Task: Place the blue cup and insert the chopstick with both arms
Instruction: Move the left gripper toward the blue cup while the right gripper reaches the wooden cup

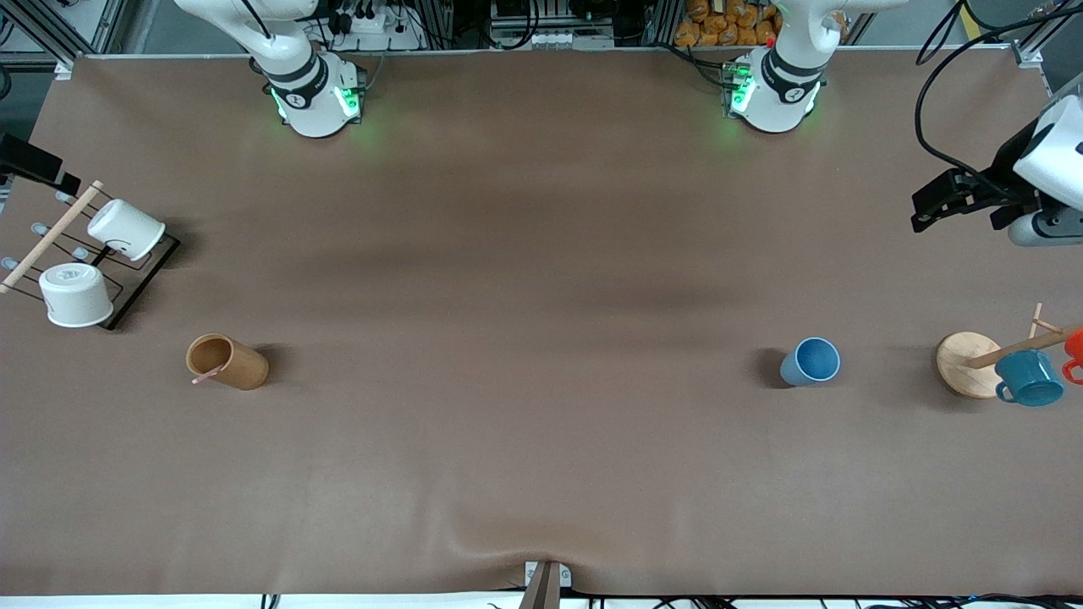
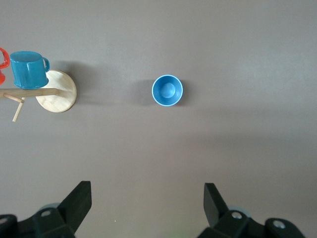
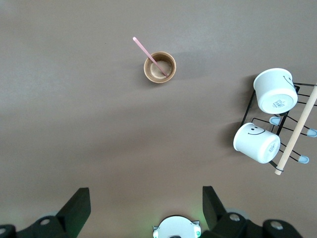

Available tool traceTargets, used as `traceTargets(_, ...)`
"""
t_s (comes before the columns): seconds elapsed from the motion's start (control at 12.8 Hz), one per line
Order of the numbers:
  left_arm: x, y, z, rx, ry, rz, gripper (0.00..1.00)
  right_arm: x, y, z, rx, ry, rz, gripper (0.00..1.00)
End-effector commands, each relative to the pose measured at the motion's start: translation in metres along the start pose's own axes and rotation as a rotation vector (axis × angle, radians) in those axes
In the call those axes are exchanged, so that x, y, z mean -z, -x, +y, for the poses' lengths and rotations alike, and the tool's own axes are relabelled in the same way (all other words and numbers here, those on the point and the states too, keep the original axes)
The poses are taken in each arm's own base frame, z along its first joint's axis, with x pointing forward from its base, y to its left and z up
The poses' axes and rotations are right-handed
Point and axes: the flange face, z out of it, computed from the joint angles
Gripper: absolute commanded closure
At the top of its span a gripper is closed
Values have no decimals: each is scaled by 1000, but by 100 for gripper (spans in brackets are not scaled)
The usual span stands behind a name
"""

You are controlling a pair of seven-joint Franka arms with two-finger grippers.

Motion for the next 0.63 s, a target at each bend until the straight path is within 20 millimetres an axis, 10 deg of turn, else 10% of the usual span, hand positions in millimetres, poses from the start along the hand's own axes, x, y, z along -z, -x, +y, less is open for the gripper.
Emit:
traceTargets(0.0, 7, 11, -3, -9, -17, -7, 0, 5, 6, -3, 5, -13, 1, 0)
traceTargets(0.23, 6, 3, -7, -3, -20, -7, 0, 5, 6, -9, 20, -8, 1, 0)
traceTargets(0.55, -44, -19, -46, 69, -5, -44, 0, -15, -8, -33, 62, 7, -24, 0)
